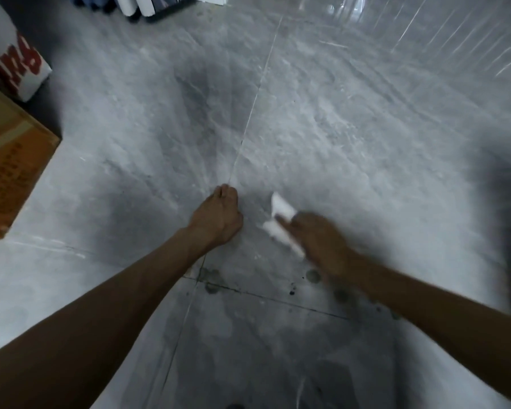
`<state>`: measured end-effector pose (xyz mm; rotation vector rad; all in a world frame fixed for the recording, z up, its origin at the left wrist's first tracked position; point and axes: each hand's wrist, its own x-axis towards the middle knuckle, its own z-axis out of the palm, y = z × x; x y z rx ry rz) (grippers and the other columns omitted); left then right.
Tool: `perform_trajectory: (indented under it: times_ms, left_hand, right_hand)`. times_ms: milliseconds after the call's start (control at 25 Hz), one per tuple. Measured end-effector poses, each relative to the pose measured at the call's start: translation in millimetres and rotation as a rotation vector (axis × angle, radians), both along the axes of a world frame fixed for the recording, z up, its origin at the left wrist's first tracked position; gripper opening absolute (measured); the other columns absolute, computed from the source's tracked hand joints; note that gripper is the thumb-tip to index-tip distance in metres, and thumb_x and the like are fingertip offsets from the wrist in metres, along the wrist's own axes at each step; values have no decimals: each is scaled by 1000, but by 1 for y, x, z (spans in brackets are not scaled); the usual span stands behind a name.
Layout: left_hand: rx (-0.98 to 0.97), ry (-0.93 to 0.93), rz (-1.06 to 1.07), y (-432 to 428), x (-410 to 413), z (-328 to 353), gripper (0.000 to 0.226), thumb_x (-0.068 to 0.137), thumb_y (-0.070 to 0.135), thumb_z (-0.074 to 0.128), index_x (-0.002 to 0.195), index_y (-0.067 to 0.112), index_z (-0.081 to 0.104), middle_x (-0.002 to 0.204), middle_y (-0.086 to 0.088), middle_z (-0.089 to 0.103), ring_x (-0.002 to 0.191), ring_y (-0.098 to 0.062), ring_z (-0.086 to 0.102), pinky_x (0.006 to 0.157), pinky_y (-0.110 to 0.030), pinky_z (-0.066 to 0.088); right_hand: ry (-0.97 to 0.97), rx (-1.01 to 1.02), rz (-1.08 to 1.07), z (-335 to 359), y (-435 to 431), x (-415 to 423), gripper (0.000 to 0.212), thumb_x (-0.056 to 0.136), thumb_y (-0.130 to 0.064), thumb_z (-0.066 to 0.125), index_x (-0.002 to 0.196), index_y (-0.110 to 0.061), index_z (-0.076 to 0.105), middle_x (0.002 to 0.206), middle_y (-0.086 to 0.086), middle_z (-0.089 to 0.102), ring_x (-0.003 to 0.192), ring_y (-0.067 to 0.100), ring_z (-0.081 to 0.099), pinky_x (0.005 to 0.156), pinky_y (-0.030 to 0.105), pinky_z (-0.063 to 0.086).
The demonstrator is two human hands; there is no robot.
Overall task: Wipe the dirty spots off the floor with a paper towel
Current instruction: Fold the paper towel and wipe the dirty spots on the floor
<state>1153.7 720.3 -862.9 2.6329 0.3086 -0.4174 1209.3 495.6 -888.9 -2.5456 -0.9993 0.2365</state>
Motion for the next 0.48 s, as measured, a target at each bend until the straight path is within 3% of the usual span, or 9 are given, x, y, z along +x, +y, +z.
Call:
perform_trajectory:
  times_ms: [80,120,160,240,320,360,400,480]
  left_hand:
    - [-19,-11,-4,-2,-2,2,34,93,11,42,120,-9,39,129,-31,44,114,-43,48,91,-40,37]
    - [-31,-29,-16,-5,-5,3,31,92,10,44,116,-9,41,123,-30,47,109,-42,50,85,-38,37]
    - [-43,-55,-36,-11,-9,3,26,91,8,45,111,-9,43,116,-29,50,103,-41,52,78,-36,35]
    - [-62,-96,-100,-28,-17,3,18,91,7,45,103,-7,45,104,-26,55,92,-37,54,71,-33,31]
    - [-95,-96,-187,-53,-20,3,22,90,8,46,106,-8,44,104,-25,56,92,-36,54,73,-34,33]
    - [-115,-81,-228,-65,-19,3,25,90,9,47,108,-8,44,105,-25,56,95,-37,53,76,-35,36]
    - [-134,-66,-259,-75,-17,2,23,90,9,47,107,-6,44,105,-23,55,98,-37,53,79,-35,37]
    - [-123,-44,-307,-93,-11,0,16,90,9,47,101,-1,45,108,-22,52,108,-37,50,89,-35,35]
  right_hand:
    - [14,-29,295,0,-5,-61,25,85,-46,62,103,-33,74,81,-7,72,63,16,66,59,31,56]
    - [-96,-106,489,-3,-14,-74,33,84,-37,65,114,-24,71,89,-2,72,68,20,67,63,29,55]
    - [-76,-153,569,-5,-23,-76,38,84,-34,63,119,-21,69,95,1,72,74,22,67,68,28,54]
    - [39,-59,396,13,-38,-59,40,87,-54,49,113,-32,70,99,-3,72,84,17,67,77,29,53]
    - [-152,-106,54,19,-80,-20,47,77,-78,51,100,-41,69,87,-15,73,74,1,67,71,19,52]
    - [-166,-138,-101,27,-107,-2,42,79,-75,52,98,-42,69,84,-17,72,72,-2,66,66,13,49]
    - [-104,-133,-224,31,-139,8,32,89,-62,51,103,-40,69,87,-12,71,77,3,66,67,15,48]
    - [-84,-258,-378,27,-210,7,32,100,-25,45,128,-27,60,110,7,64,99,24,61,80,29,47]
